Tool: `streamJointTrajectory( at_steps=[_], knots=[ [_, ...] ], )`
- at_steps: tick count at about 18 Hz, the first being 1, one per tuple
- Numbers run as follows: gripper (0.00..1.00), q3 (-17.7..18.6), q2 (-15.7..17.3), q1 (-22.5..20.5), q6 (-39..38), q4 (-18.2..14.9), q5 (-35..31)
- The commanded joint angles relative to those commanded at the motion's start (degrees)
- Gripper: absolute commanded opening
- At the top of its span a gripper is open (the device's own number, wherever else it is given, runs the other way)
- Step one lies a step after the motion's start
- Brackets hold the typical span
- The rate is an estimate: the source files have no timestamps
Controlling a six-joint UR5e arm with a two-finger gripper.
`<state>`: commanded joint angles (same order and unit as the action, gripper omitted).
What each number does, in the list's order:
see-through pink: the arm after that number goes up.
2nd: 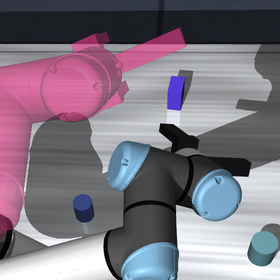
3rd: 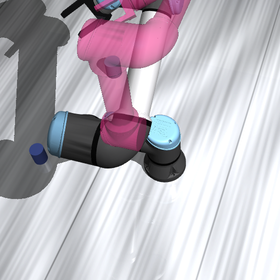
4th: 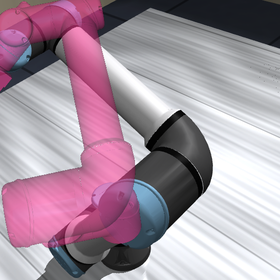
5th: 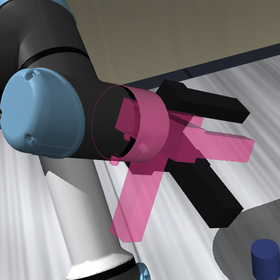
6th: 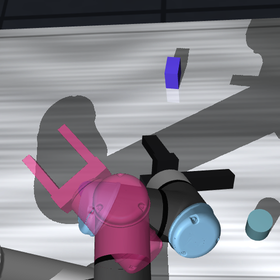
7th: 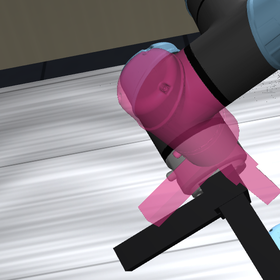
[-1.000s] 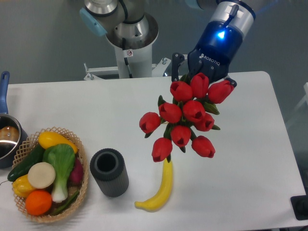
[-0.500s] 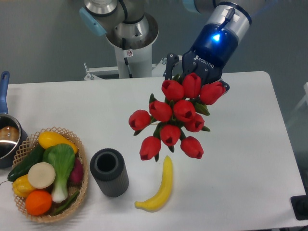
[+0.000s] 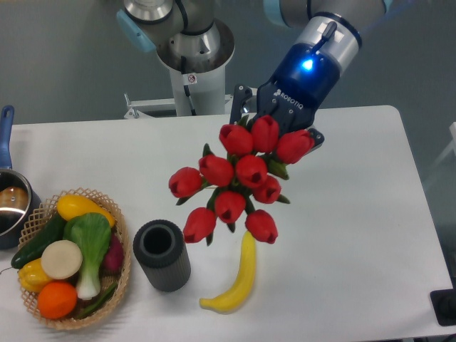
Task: Insert the flowers into the vase
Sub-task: 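Carry the tulips over the black vase and lower stems into it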
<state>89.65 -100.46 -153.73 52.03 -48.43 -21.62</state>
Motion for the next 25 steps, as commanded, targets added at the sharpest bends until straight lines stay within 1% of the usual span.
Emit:
streamJointTrajectory(
  at_steps=[4,7,10,12,15,18,22,25],
  knots=[
    [0.37,0.09,-0.35,2.19,1.49,0.18,-0.09],
    [0.37,-0.26,-2.01,4.74,1.76,1.32,0.09],
    [0.37,0.09,-3.77,7.38,2.02,4.56,0.53],
    [0.37,0.0,-4.83,8.88,2.11,5.36,1.75],
    [0.37,-0.26,-6.67,9.49,2.46,6.06,5.35],
    [0.37,-0.26,-7.9,9.67,4.74,6.33,7.64],
    [0.37,-0.53,-8.96,9.67,7.99,6.33,8.52],
    [0.37,-0.53,-9.75,9.59,10.1,6.33,11.85]
  ],
)
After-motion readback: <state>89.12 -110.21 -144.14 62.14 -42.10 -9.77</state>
